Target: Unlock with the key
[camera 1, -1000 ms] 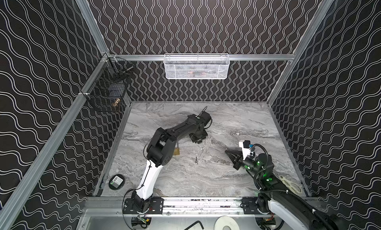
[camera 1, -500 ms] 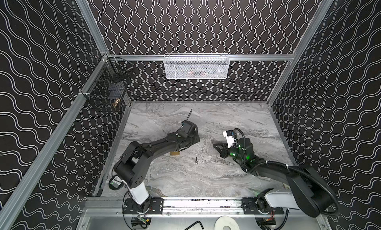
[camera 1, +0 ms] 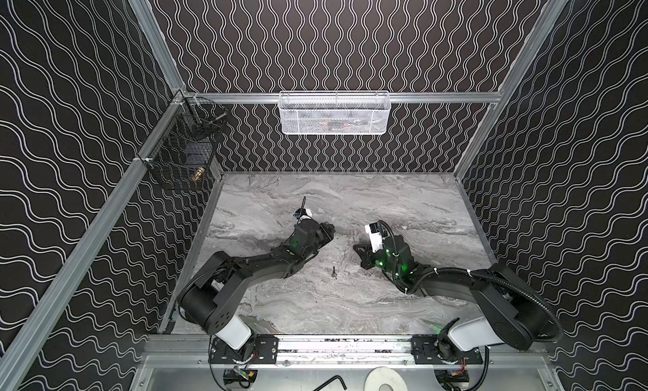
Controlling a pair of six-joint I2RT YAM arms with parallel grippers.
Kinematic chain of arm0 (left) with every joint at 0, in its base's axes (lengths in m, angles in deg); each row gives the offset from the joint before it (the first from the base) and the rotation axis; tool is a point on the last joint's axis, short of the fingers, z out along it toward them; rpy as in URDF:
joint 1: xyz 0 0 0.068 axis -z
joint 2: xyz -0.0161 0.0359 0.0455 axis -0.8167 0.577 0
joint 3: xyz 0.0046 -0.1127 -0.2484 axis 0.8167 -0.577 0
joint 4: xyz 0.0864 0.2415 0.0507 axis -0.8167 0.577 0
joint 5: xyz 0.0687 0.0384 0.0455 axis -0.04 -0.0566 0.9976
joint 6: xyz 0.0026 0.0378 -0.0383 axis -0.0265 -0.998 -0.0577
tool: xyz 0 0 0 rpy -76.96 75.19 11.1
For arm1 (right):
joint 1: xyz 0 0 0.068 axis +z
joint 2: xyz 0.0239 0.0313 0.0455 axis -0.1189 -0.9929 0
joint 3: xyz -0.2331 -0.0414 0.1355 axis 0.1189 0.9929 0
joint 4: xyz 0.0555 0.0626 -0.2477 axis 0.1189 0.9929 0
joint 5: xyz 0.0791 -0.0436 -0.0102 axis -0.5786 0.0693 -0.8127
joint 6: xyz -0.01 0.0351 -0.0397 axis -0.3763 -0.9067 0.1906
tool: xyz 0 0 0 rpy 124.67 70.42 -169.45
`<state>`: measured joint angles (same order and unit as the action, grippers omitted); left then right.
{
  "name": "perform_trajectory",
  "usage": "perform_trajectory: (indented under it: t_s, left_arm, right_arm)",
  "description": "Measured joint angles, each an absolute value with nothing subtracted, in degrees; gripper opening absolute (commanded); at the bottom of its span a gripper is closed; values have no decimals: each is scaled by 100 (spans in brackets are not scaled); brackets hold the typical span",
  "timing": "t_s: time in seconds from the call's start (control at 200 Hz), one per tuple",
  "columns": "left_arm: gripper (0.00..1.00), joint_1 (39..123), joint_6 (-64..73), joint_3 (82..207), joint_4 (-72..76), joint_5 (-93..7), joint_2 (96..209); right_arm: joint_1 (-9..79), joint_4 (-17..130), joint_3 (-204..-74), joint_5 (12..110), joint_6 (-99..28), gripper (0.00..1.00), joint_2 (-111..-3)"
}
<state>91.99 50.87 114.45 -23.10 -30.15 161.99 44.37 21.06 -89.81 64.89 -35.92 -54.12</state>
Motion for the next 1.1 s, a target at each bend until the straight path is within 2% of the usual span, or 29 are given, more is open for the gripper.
perform_trajectory:
  t_s: [1.096]
  left_arm:
    - [10, 9709, 5378, 11867, -2470, -3220, 16710]
  right_arm:
    - [4583, 2246, -9256, 6390, -3214, 0, -5591]
